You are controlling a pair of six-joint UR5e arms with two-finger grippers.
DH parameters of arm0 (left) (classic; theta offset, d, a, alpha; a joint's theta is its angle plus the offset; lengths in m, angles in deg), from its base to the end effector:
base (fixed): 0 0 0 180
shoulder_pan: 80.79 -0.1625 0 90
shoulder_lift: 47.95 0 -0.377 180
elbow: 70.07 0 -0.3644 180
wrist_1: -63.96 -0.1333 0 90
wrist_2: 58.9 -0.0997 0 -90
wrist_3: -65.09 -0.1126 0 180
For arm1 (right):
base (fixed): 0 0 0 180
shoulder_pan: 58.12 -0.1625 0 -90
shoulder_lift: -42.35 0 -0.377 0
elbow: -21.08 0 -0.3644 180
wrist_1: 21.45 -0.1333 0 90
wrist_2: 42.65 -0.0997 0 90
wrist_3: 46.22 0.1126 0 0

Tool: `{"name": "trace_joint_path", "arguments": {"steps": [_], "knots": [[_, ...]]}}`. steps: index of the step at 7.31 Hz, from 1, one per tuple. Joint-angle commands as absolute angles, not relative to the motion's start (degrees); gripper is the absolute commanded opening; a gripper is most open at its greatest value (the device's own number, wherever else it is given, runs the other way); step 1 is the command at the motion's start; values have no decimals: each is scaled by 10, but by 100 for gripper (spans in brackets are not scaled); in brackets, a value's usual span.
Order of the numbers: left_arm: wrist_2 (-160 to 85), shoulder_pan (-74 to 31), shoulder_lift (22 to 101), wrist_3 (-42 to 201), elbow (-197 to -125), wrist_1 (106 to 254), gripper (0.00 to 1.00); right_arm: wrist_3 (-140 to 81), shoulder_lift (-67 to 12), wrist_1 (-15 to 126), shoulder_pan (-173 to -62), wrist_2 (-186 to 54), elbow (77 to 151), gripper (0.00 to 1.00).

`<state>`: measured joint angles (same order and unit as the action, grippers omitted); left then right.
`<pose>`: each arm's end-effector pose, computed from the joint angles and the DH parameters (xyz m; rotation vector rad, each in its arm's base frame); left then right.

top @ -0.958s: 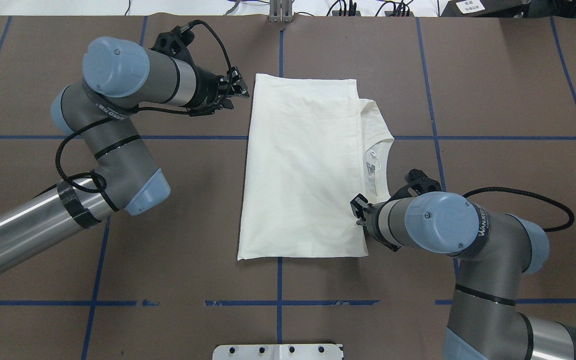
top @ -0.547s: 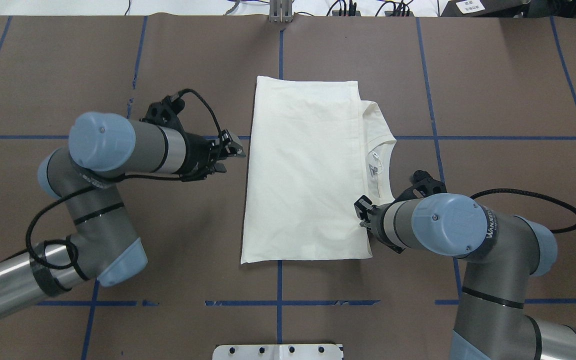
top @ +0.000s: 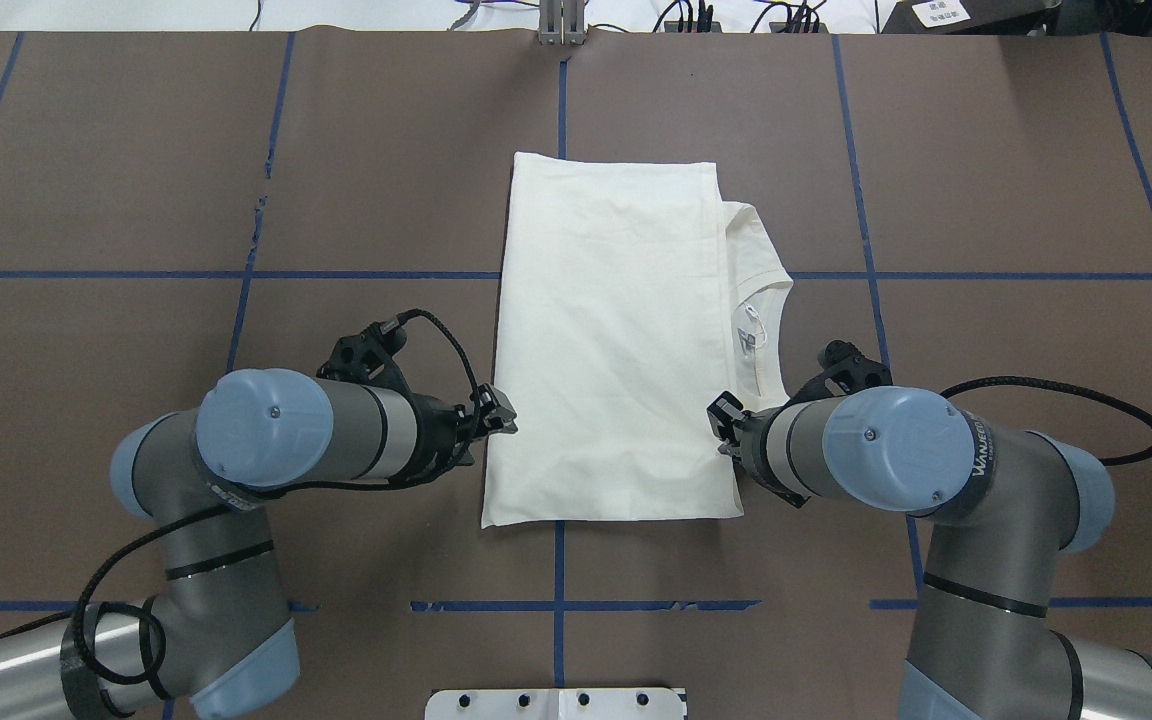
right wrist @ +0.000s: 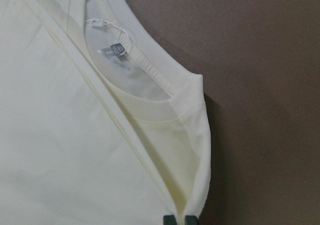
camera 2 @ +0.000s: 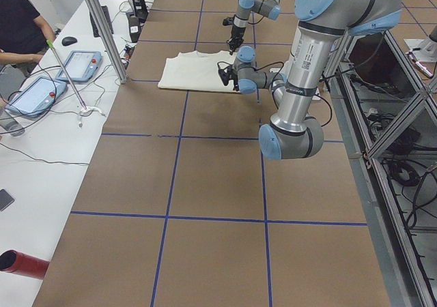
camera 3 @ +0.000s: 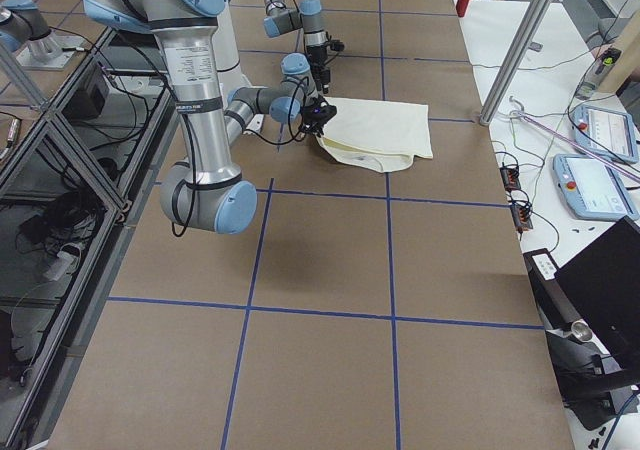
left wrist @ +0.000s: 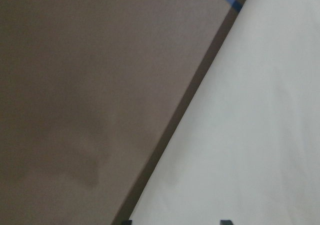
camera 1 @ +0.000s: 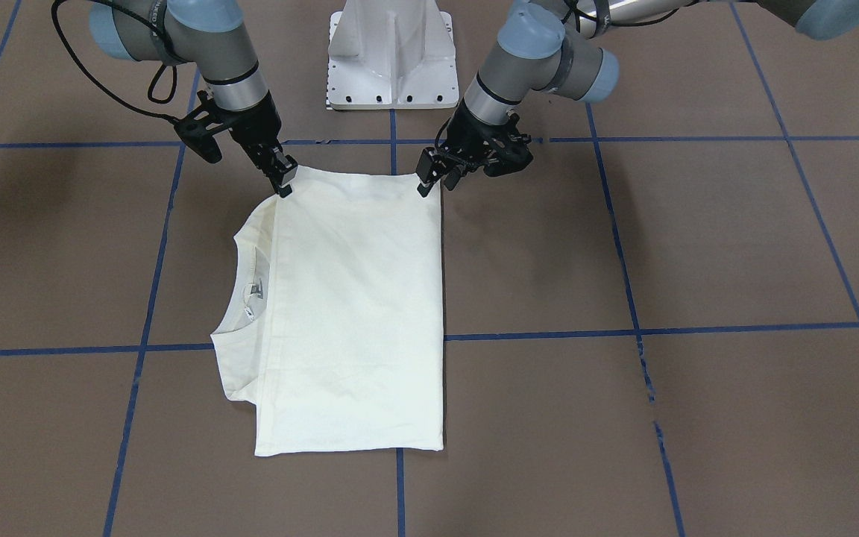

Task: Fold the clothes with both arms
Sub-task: 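Move the left gripper to the near shirt edge while the right holds the collar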

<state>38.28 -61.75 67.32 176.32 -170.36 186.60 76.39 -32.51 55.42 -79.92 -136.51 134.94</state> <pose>0.5265 -0.3078 0.2404 -0.1347 1.2032 -0.5419 -0.4468 -0.3141 0.2874 -0.1530 -0.9299 0.8505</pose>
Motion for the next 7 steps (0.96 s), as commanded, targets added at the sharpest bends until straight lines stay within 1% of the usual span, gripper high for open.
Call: {"name": "trace_joint_path", "arguments": {"steps": [1,4,7], "knots": [[373,-638,672,1769,-1701,1859,67,763,-326,555,-800,-1365,1349,0],[373,-643,671,1769,-1698,1858,57,763,-325,555,-800,-1365,1350,0],[372,-647,667,1768,-1696,1847,60,763,-324,555,-799,-1365,1350,0]]}}
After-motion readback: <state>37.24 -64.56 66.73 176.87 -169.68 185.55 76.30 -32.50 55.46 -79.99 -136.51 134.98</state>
